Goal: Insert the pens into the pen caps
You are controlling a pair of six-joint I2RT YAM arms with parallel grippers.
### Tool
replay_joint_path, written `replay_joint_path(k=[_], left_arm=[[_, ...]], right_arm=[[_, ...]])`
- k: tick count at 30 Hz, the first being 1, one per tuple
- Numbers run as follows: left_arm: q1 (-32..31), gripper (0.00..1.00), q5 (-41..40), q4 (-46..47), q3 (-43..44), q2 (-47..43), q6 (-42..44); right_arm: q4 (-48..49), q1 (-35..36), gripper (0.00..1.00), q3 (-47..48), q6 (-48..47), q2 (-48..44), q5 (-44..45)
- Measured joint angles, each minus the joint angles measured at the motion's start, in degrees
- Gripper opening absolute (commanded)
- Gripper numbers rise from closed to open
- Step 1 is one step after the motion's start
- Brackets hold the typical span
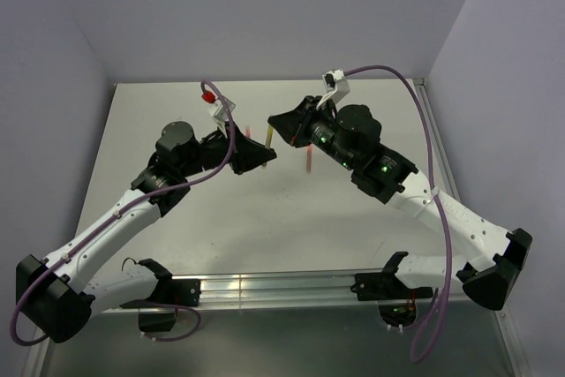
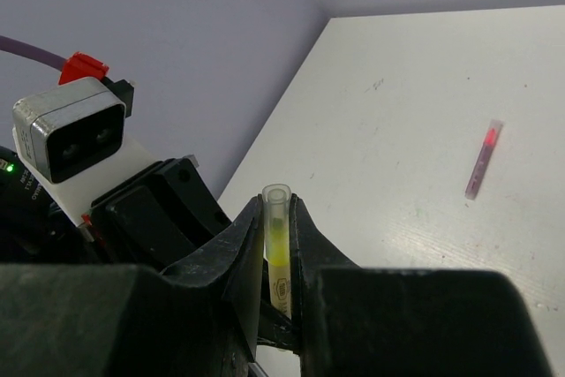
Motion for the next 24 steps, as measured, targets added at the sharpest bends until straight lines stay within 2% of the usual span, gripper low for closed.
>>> replay_joint_path(k=[5,13,24], left_arm=[[-0.17,0.0,0.15,-0.31,0.0,0.33,0.04],[-0.28,0.0,0.42,-0.11,0.02,1.07,0.15],[-1.09,0.0,0.46,-0.13,0.02,2.27,0.76]], right_arm=[[1.29,-0.17,0.18,-1.62,-0.2,-0.79,-0.33],[0.94,-0.24,0.33,-1.75,-1.11,-0.76,-0.39],[-0.87,-0.22,0.37,-1.16,-1.81,0.31,-0.61]])
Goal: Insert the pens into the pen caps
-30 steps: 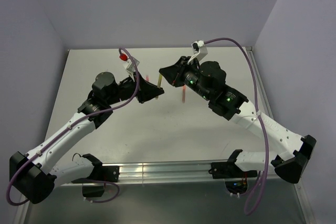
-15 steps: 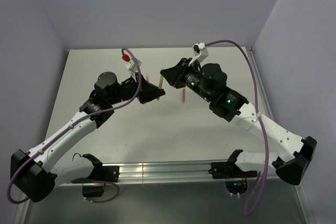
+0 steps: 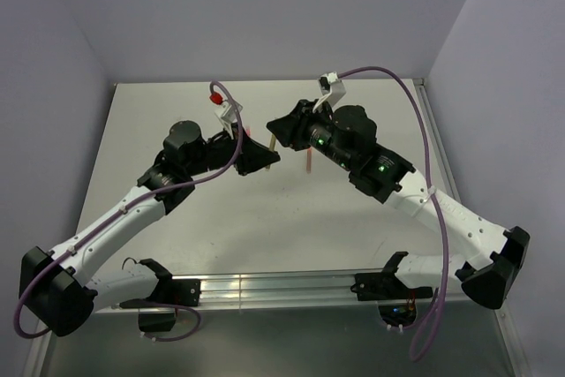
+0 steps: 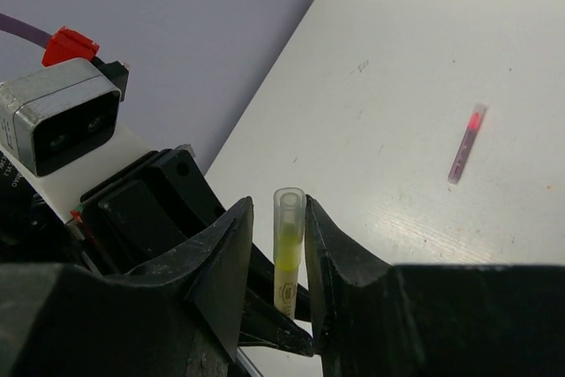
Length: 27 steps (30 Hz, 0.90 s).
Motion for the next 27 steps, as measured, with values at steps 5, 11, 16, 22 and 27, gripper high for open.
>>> replay_joint_path(k=[5,11,16,22,27], left_arm=[[-0.66,0.0,-0.02,-0.02,0.02,0.22,0.55],[-1.01,0.0,-0.09,-0.02,0.04,0.22,0.7],[-1.01,0.0,-0.57,-0.2,0.07,0.22,0.81],[-1.42,0.0,-2.19,-1.44,0.98,0.26,1.11],[-1.64,0.0,-2.86,-3.43,3.43,1.49,1.92]], right_arm=[[-1.2,0.0,0.34,0.85,-0.13,0.66,0.22],[-2.32,-0.02,0.13,1.36,-0.5,1.11,0.63],[-2.47,-0.02,0.0,1.49,-0.46,1.33,0.74],[-2.27,-0.13,0.0,1.49,-0.68,1.31,0.72],[-1.51,-0.31,0.0,1.49,-1.05,1.14,1.51]])
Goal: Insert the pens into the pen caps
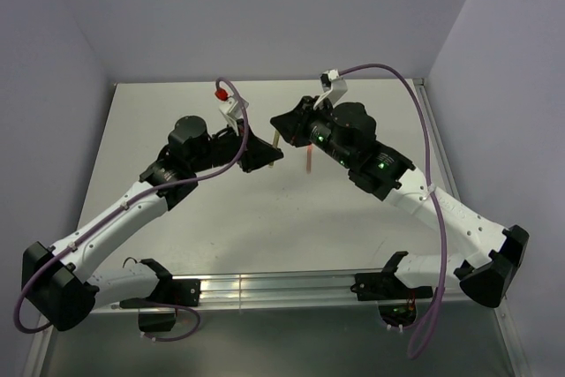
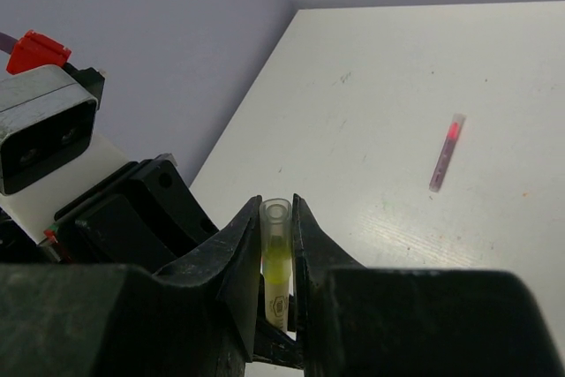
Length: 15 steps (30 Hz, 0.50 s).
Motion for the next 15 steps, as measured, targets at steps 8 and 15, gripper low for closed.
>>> replay_joint_path(k=[8,15], left_arm=[[-0.28,0.0,-0.07,-3.43,4.33,2.43,1.75],[-0.63,0.0,-0.22,-8.24,7.39,3.89,4.22]], right_arm=[[0.79,-0.07,0.0,-0.39,-0.98,-0.98,1.75],[2.58,0.48,0.0,-2.6,-1.36,-2.12,3.41]])
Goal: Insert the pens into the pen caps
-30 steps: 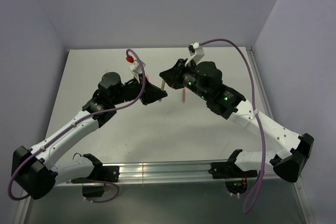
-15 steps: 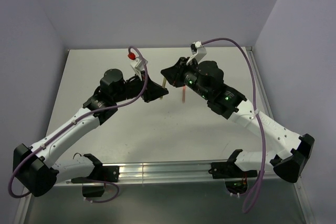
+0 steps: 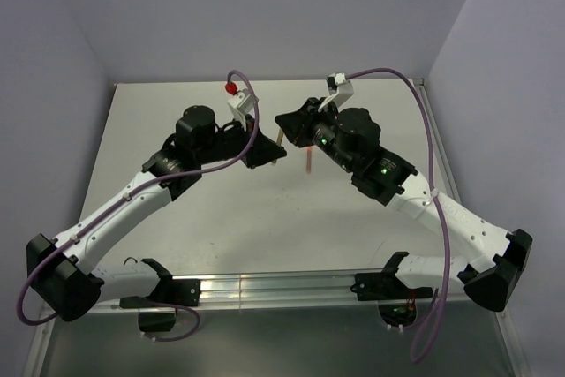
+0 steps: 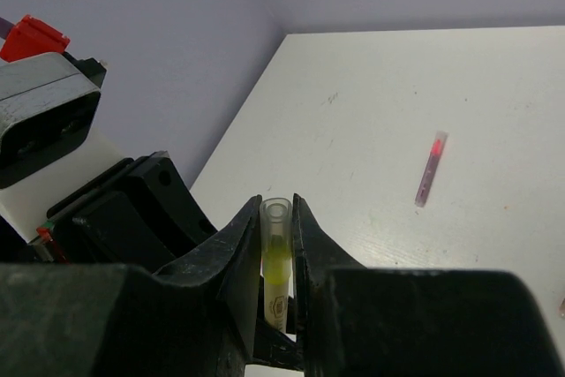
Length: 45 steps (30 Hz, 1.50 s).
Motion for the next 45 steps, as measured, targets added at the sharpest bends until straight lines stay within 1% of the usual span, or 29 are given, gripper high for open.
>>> replay_joint_path(k=[12,17,25,26,28,29,31,32,34,35,36,38,41,45], left_arm=[[-0.48,0.0,0.0,-6.71,2.84,0.85,3.02],[-0.48,0.0,1.03,-6.84,2.95,0.87,3.21],[-0.37,0.0,2.91,-4.13,2.93,0.83,2.95],[-0.28,0.02,2.95,-3.76,2.93,0.83,2.93],[-0.07,0.1,2.82,-3.32,2.91,0.83,2.89],[0.02,0.17,2.73,-3.13,2.82,0.83,2.82],[0.2,0.23,2.43,-2.12,2.21,0.81,2.8],[0.22,0.28,2.21,-1.66,1.92,0.81,2.73],[0.17,0.35,1.77,-1.16,1.31,0.52,3.19],[0.17,0.44,1.55,-1.29,1.14,0.26,3.41],[0.17,0.48,1.29,-1.44,1.07,-0.02,3.67],[0.13,0.54,1.36,-1.64,1.07,-0.74,3.61],[-0.26,0.58,1.27,-2.38,1.07,-2.71,3.72],[-0.44,0.6,-1.84,-3.15,0.5,-5.86,3.78]], right_arm=[[1.49,2.32,0.0,-2.64,-0.11,-1.27,3.52],[0.48,3.23,0.0,-2.43,0.17,-1.6,5.95],[-5.09,3.21,0.0,2.64,-0.07,-0.55,6.78],[-5.66,2.89,0.0,3.37,-0.07,-0.17,6.4],[-6.93,1.51,0.0,5.05,0.0,0.96,4.79],[-7.3,0.83,0.0,5.64,0.02,1.42,3.93],[-8.35,-0.74,0.0,6.82,0.11,2.51,1.77],[-9.09,-1.38,0.0,7.45,0.13,3.04,0.61],[-10.78,-2.95,0.0,8.68,-0.15,4.31,-0.42],[-11.58,-3.78,0.0,9.16,-0.2,4.79,-0.76],[-12.41,-4.63,0.0,9.64,-0.28,5.31,-0.94],[-13.84,-6.73,0.0,10.32,-1.27,6.16,-0.28],[-15.67,-9.33,0.0,10.62,-2.62,7.1,1.57],[-17.44,-11.1,0.0,10.6,-4.02,8.57,4.39]])
